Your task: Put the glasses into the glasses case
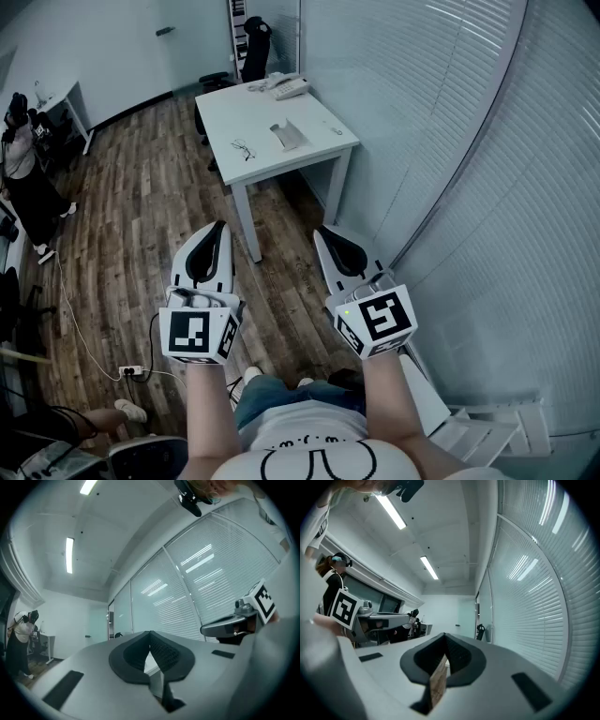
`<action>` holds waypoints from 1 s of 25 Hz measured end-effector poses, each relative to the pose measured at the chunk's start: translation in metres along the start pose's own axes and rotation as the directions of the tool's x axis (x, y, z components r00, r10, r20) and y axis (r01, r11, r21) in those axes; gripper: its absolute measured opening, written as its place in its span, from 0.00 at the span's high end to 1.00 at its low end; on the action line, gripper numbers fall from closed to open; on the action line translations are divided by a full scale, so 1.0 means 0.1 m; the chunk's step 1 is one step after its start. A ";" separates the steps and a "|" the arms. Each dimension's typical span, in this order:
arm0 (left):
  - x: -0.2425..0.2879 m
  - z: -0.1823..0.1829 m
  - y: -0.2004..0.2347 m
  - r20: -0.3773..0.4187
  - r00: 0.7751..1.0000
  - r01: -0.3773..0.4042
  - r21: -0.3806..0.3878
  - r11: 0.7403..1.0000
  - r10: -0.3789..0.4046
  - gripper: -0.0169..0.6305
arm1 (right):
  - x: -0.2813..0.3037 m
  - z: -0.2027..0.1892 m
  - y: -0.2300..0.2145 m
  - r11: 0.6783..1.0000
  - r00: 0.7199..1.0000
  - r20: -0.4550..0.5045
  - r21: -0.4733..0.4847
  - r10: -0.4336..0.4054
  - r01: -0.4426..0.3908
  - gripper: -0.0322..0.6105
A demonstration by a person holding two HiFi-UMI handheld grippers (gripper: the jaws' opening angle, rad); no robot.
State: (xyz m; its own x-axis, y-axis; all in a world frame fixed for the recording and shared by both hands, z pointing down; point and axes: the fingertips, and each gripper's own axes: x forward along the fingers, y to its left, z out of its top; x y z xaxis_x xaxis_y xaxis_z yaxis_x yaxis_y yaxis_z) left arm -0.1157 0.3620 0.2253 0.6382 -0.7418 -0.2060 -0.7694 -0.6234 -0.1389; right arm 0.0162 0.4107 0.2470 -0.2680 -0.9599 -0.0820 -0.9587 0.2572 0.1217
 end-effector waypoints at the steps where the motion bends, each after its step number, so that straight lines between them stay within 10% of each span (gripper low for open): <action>1: 0.02 0.00 0.00 0.001 1.000 0.000 -0.002 1.000 0.000 0.95 | 0.00 0.00 -0.02 1.000 1.000 -0.001 -0.001 0.000 0.000 0.94; 13: 0.20 -0.13 0.06 -0.015 1.000 0.002 0.028 1.000 -0.002 0.95 | 0.23 0.00 -0.18 1.000 1.000 -0.016 -0.005 0.010 -0.010 0.94; 25: 1.33 -0.87 1.20 -0.070 0.997 0.009 -0.021 1.000 -0.010 0.95 | 1.79 -0.48 -0.46 0.999 0.996 -0.088 0.041 0.002 0.002 0.93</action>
State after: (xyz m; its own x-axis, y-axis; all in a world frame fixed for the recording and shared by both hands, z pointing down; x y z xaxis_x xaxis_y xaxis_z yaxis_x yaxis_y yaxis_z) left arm -0.1212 0.1672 0.2657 0.6463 -0.7508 -0.1363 -0.7631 -0.6350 -0.1204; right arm 0.0168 0.2219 0.2744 -0.2602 -0.9655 0.0053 -0.9623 0.2598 0.0810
